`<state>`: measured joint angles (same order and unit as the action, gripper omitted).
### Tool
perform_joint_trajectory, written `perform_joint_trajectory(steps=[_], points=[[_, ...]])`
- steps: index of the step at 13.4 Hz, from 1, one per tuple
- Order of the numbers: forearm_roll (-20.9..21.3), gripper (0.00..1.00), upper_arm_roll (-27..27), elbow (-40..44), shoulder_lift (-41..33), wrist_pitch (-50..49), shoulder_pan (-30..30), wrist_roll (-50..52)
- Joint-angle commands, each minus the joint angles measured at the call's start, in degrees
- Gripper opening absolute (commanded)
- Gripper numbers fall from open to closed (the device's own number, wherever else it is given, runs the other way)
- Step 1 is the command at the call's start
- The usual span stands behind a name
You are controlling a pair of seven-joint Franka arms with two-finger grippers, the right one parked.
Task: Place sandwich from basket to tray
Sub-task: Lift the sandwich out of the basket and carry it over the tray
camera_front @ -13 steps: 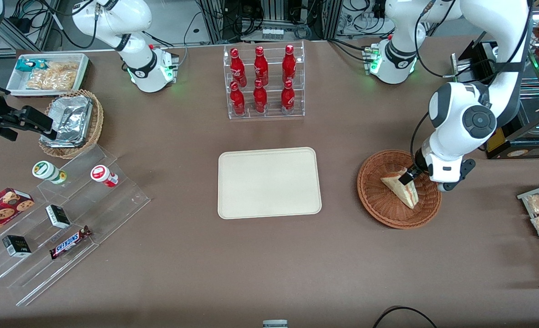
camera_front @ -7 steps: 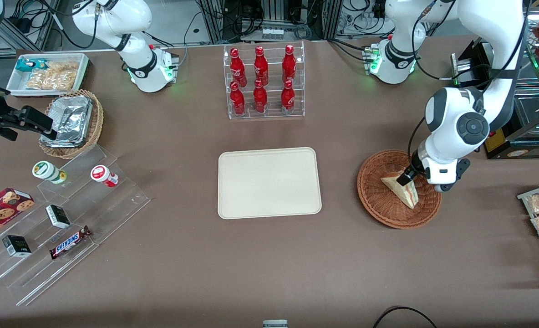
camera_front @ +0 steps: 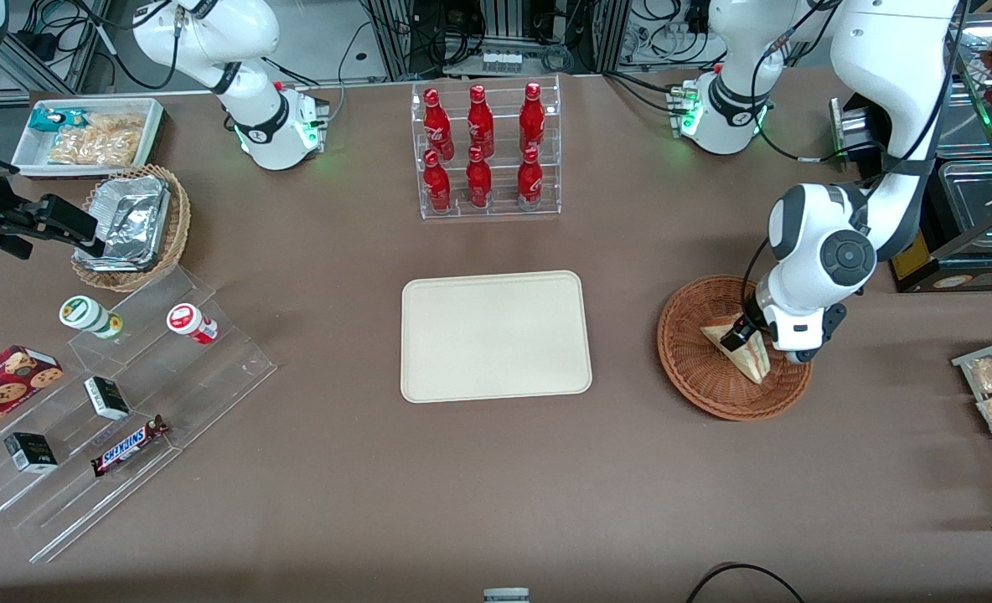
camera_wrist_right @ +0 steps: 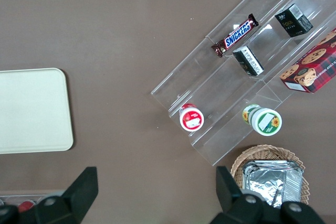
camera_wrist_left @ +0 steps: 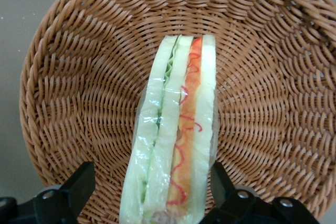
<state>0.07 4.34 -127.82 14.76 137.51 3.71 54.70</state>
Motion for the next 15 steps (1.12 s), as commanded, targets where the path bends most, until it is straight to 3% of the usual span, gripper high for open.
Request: perform_joint_trajectory(steps=[1, 3, 8, 12, 15], points=[[-0.2, 0.21, 0.1, -0.2, -1.0, -0.1, 0.1, 2.0], [0.0, 0.11, 0.1, 0.6, -1.7, -2.6, 0.1, 1.2], [0.2, 0.1, 3.0, 9.3, -1.7, -13.0, 0.2, 0.8], [0.5, 0.11, 8.0, 14.8, -0.2, -21.0, 0.2, -9.6], [7.4, 0.11, 15.2, 19.0, 4.0, -20.9, 0.2, -10.1]])
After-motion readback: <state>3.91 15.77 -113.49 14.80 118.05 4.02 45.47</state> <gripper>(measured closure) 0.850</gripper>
